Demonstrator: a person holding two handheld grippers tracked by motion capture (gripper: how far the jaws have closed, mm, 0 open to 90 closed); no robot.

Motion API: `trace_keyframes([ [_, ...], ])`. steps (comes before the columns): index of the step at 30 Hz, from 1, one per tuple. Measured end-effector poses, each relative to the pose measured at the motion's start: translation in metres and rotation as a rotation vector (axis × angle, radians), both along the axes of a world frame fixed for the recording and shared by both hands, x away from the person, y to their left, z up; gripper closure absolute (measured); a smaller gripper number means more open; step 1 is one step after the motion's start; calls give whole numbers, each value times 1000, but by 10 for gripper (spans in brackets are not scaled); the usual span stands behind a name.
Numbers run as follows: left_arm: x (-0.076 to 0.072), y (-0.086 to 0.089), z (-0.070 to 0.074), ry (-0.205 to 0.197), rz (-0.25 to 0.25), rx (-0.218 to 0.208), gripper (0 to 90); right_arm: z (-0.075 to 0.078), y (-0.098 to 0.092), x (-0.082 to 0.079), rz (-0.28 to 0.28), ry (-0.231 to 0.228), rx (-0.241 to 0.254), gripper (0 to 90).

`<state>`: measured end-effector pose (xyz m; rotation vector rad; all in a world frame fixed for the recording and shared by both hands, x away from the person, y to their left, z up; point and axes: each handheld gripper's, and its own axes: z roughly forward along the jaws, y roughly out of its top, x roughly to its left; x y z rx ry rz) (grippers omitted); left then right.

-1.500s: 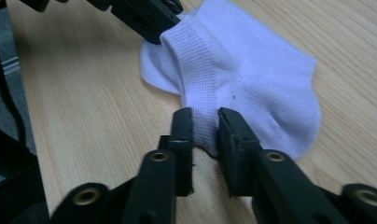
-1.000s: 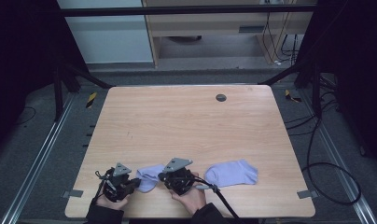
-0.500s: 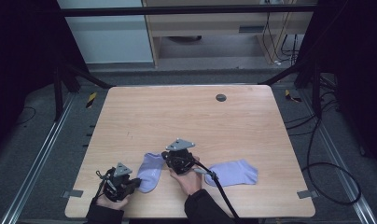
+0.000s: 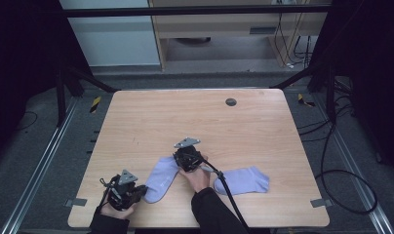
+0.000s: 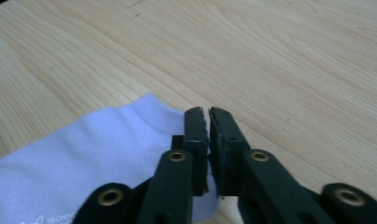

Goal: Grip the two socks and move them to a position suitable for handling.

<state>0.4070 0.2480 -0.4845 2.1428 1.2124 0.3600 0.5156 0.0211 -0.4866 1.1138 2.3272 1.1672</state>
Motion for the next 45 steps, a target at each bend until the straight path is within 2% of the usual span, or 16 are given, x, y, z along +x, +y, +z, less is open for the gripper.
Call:
trace_keyframes([
  [1,0,1,1,-3,6,-6,790,0,-1,0,2,2,-6,805],
  [3,-1,3,3,-12,27,-23,730,2,-4,0,10,-1,-22,781],
  [6,-3,5,4,-15,69,-43,667,3,-10,-1,15,4,-17,738],
  [8,-3,5,4,-3,84,-40,637,1,-13,0,9,18,-22,722],
  [12,-2,2,0,25,88,-8,635,-8,-13,3,17,55,-50,724],
  [17,-1,-1,-2,43,88,1,683,-11,-12,4,21,82,-58,755],
  [22,0,-2,-2,44,96,16,795,-11,-10,1,32,78,-76,861],
  [25,1,-3,-2,43,101,11,850,-11,-7,-2,27,65,-91,889],
  [28,3,-3,-2,41,94,15,860,-9,-7,-3,25,78,-90,894],
  [32,4,-2,1,26,96,17,863,-2,-17,-7,32,80,-33,896],
  [38,11,-2,5,-25,118,71,861,9,-25,-24,65,65,-4,897],
  [40,16,-2,6,-40,126,88,861,10,-26,-32,67,64,0,897],
  [45,26,-1,4,-43,121,99,860,4,-31,-47,66,82,0,896],
])
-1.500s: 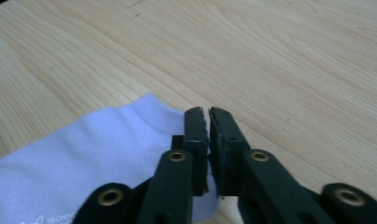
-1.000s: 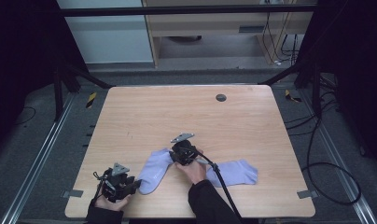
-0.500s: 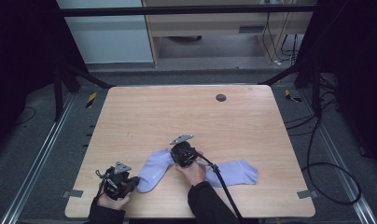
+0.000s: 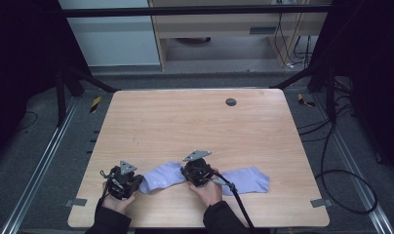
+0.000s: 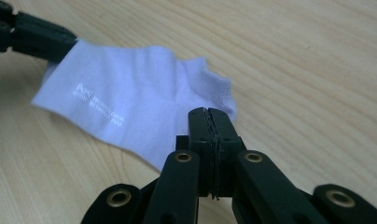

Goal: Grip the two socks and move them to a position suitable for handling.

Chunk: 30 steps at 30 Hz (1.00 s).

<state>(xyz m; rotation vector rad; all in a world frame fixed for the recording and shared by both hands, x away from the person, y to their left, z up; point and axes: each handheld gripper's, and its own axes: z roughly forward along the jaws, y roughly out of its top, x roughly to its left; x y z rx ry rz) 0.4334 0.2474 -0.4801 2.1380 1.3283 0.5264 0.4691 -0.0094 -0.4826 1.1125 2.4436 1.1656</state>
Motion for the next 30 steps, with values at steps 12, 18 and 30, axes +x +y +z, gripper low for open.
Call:
trace_keyframes([
  [12,11,2,-4,-14,-1,47,788,-13,-2,-25,-2,52,14,891],
  [18,9,5,1,-47,9,34,657,-15,-4,-27,-3,48,16,840],
  [30,1,5,26,-128,10,-94,535,11,-45,-25,-16,-46,75,646],
])
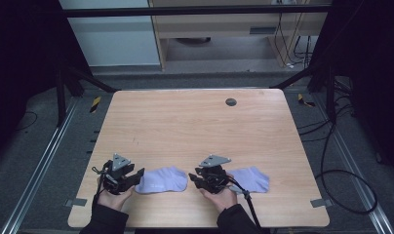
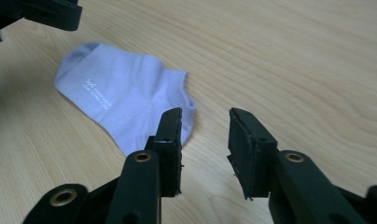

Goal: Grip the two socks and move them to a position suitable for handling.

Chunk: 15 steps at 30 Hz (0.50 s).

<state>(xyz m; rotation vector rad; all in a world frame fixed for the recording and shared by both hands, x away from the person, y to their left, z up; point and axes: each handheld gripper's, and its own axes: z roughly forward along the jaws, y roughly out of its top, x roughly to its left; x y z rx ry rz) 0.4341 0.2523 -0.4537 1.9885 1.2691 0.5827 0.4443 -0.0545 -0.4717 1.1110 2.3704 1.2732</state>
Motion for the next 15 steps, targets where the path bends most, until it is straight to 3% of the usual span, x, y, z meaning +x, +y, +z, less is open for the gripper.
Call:
trace_keyframes([
  [4,-3,-10,7,-17,-31,-31,520,7,-21,-1,-12,-4,3,599],
  [12,-6,-38,15,-21,-110,-45,504,13,-64,-8,-53,-10,-1,552],
  [15,-5,-48,20,-28,-130,-54,499,15,-84,-12,-92,-17,-3,548],
])
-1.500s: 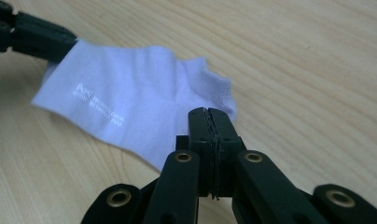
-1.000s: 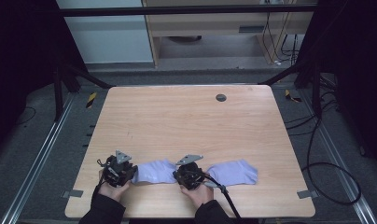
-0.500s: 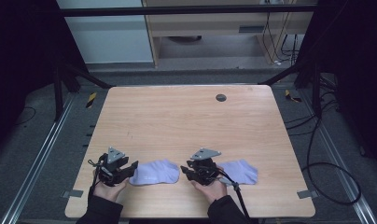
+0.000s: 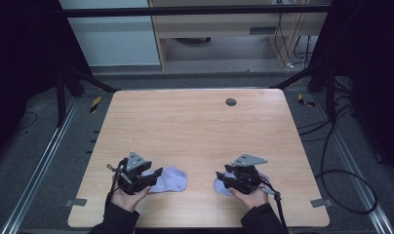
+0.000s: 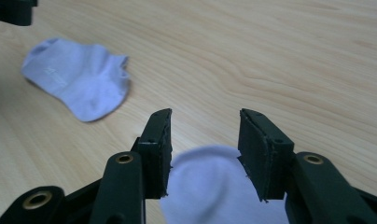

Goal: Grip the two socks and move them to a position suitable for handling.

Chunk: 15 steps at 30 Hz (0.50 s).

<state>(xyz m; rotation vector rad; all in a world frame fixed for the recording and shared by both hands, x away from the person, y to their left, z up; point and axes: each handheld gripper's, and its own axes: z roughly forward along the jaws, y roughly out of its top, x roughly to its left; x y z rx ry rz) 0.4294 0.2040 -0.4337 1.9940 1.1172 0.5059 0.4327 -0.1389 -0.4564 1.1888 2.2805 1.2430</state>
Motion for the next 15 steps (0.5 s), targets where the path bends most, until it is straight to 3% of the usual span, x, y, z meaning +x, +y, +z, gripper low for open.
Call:
trace_keyframes([
  [9,2,-39,8,-13,-66,-13,495,9,-51,-7,-95,-21,-14,535],
  [15,3,-69,7,-11,-127,13,496,8,-84,-14,-164,-36,-36,533],
])
